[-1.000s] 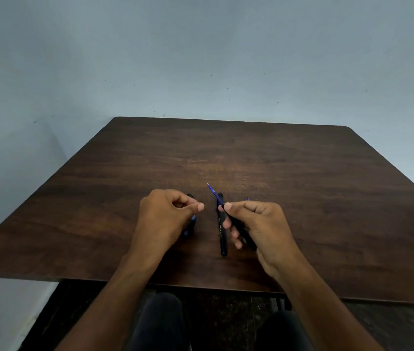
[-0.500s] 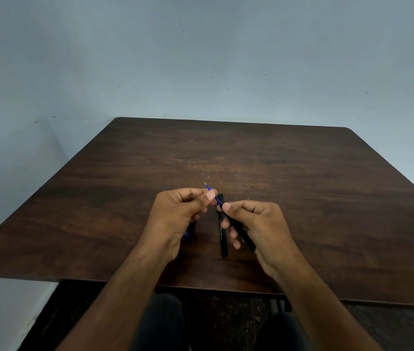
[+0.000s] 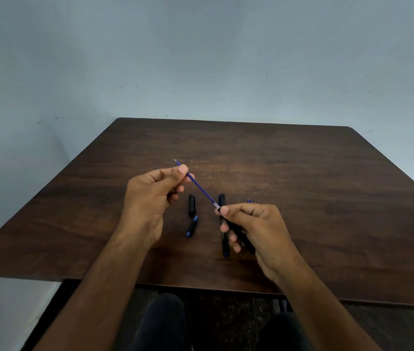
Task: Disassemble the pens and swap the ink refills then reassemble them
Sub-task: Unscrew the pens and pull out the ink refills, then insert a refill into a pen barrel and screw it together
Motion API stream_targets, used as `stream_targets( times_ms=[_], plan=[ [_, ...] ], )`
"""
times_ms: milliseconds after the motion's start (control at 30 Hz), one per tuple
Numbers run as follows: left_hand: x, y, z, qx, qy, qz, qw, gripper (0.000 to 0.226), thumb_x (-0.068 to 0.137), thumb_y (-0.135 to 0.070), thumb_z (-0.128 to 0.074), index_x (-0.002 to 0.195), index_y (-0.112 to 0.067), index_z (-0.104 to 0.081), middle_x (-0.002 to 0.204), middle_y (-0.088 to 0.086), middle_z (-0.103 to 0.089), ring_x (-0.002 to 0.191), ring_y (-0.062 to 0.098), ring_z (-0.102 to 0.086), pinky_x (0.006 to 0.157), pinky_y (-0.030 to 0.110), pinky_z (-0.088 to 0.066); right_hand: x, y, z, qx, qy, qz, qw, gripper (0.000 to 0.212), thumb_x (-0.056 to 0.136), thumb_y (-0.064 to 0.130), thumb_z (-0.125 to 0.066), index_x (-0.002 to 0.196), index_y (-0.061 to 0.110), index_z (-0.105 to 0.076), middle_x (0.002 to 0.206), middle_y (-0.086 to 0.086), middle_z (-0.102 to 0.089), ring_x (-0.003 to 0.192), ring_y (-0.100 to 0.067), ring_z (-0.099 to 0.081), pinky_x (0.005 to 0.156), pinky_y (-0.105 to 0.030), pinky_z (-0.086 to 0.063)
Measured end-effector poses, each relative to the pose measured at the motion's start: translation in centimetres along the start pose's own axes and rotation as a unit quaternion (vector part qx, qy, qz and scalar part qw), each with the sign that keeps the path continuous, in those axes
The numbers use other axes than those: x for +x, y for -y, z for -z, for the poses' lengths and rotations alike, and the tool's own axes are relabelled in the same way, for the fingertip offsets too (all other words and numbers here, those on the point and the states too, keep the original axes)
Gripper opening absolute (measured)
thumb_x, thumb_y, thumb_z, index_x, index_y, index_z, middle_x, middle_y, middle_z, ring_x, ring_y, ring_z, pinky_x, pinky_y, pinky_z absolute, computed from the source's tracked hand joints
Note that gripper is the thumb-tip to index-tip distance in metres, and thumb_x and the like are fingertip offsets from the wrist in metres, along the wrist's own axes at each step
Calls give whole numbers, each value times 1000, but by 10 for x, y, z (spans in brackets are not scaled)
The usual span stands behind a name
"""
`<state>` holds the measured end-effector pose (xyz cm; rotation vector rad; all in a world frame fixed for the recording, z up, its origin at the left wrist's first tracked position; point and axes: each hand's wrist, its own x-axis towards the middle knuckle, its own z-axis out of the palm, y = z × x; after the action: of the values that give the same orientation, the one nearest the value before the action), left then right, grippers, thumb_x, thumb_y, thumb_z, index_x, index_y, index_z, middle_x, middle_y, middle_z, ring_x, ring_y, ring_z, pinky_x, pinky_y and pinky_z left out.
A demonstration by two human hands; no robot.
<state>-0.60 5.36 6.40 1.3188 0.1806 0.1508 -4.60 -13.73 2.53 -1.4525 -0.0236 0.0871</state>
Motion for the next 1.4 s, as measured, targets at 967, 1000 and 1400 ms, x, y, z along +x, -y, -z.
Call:
stream_targets(
  times_ms=[967,1000,1400],
  plan=[
    [32,21,40,474,-78,44,876,20,73,-38,-85,65,-23,-75,72,-5,-72,69,6,-66,53,21,-44,1,-2,-14,-2,6,-7,1000,14,92,14,-71,87,6,-81,65,-10,-68,49,-15,-51,43,-29,-43],
    [33,22,40,485,-80,45,870,21,73,-39,-85,65,-23,-74,73,-5,-72,70,6,-65,53,21,-43,2,-2,-14,-1,5,-7,1000,14,92,14,-71,87,6,-81,65,-11,-69,49,-15,-51,43,-29,-43],
    [38,18,31,563,-65,84,820,25,77,-44,-81,75,-20,-73,89,2,-70,89,17,-65,76,35,-56,4,-5,-13,-3,8,-10,1000,14,93,16,-71,88,10,-82,67,-10,-70,49,-15,-52,44,-29,-44]
  ],
)
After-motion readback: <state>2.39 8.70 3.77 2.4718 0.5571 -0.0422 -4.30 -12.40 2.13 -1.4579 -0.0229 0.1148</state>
